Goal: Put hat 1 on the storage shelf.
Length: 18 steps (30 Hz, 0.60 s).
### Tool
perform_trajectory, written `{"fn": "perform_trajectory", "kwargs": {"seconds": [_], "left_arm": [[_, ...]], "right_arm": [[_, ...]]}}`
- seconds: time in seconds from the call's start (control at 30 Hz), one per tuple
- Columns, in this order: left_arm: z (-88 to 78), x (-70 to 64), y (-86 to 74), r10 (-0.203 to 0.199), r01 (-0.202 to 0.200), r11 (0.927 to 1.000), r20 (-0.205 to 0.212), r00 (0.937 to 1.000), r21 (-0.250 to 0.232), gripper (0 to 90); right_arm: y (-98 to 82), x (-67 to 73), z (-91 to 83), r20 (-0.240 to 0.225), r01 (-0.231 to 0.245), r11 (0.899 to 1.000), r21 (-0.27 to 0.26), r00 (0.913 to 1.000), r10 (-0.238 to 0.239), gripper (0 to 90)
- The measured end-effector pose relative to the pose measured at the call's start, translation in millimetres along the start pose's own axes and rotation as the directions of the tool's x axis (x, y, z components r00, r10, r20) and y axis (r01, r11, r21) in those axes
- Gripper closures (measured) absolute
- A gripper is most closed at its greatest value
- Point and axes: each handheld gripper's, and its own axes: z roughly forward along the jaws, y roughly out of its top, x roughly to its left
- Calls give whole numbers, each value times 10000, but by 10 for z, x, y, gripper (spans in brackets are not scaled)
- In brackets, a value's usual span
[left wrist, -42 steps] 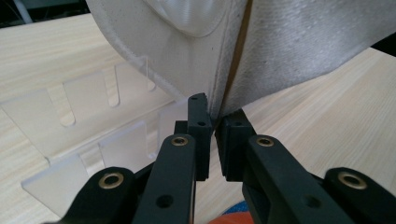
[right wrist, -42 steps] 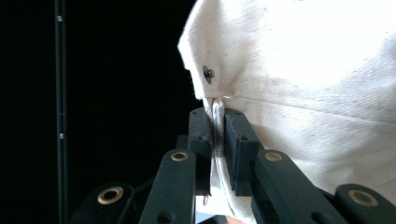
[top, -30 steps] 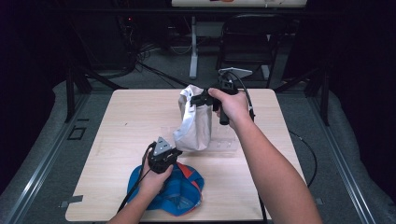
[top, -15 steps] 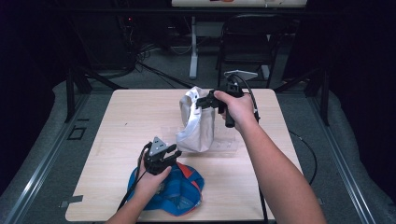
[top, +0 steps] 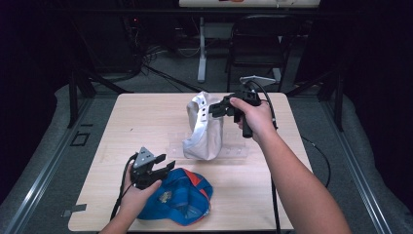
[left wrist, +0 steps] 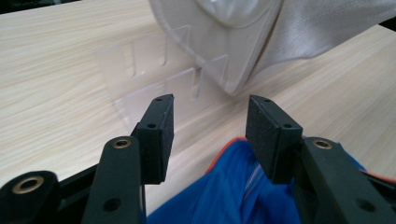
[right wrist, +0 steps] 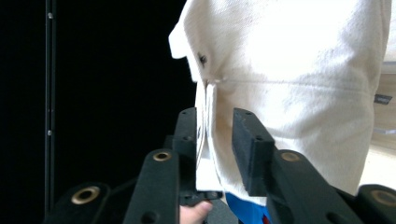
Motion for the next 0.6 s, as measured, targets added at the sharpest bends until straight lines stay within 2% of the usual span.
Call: {"fn": "perform_trajectory", "kwargs": {"seconds": [0.1,0.17,0.23,0.3,0.33,0.4,0.43,0.5,0.57,0.6], "left_arm": [[-105,76,-54,-63,64,9999,-127,9999,90,495],[-156,118,-95,-204,205,9997,-124,9997,134,468],[-216,171,-154,-397,402,9988,-175,9991,294,458],[-248,210,-202,-573,582,9976,-225,9981,381,453],[-274,233,-236,-679,688,9969,-267,9973,380,459],[-307,260,-272,-823,830,9957,-174,9965,422,469],[-326,272,-288,-846,857,9953,-282,9960,441,470],[-360,293,-309,-999,1015,9938,-363,9943,461,471],[-399,317,-322,-1047,1068,9930,-426,9936,509,478],[-411,328,-335,-1090,1114,9927,-501,9928,462,478]], "right_arm": [[-54,-1,-69,214,370,9993,-1,9991,-370,689],[-107,-1,-118,251,516,9985,-172,9984,-511,661],[-159,-11,-154,426,861,9959,-289,9955,-848,630],[-236,-30,-184,862,1331,9902,-428,9879,-1291,607],[-303,-55,-202,1125,1712,9842,-462,9798,-1651,595],[-327,-67,-205,1200,1804,9824,-488,9775,-1736,596],[-359,-85,-216,1280,1945,9799,-451,9739,-1874,598],[-433,-112,-220,1609,2349,9701,-617,9615,-2226,596],[-520,-135,-230,1965,2779,9585,-632,9451,-2611,586],[-546,-144,-236,2048,2867,9560,-620,9411,-2690,578]]}}
